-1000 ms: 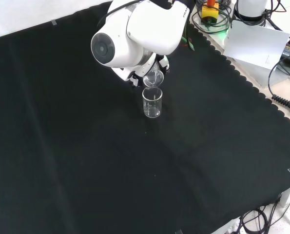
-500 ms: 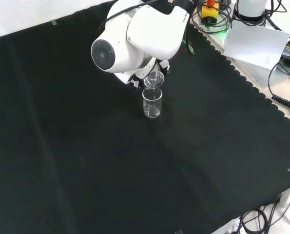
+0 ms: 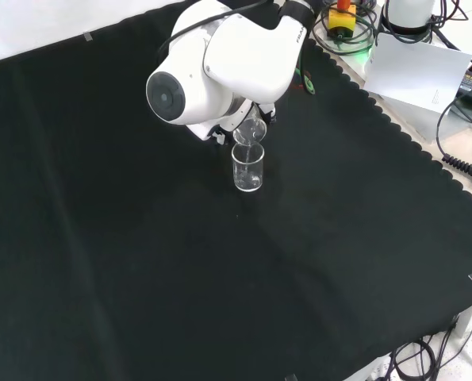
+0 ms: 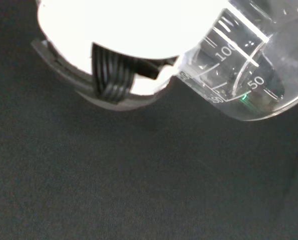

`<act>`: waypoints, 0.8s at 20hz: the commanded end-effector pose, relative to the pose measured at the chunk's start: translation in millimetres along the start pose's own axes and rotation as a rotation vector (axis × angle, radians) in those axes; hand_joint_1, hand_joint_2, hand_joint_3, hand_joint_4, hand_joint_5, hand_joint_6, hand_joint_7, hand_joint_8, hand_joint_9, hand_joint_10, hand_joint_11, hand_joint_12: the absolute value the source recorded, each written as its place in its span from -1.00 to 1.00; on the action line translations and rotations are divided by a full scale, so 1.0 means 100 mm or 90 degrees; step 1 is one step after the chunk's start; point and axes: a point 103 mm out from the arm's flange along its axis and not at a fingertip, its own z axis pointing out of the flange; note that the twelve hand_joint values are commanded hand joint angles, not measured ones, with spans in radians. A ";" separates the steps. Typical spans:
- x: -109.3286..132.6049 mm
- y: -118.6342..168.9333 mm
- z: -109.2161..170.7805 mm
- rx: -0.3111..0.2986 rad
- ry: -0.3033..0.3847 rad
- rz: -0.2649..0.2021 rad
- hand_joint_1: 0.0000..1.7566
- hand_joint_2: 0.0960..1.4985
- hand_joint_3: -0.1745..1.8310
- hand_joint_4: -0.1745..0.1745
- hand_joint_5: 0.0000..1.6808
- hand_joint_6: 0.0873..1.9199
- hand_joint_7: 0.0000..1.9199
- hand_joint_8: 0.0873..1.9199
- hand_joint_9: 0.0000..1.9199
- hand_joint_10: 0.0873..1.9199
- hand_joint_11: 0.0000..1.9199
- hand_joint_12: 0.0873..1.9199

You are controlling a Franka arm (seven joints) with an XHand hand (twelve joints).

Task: Pour the water from the handheld beaker into the one on the table.

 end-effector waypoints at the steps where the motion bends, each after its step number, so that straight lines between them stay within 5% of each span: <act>1: 0.03 -0.01 -0.02 0.008 -0.006 0.005 0.47 -0.26 0.04 -1.00 0.31 0.03 0.21 0.02 0.56 -0.09 0.13 -0.12; 16: 0.06 -0.03 -0.06 -0.001 -0.012 -0.005 0.47 -0.26 0.04 -1.00 0.31 0.03 0.21 0.02 0.56 -0.09 0.13 -0.12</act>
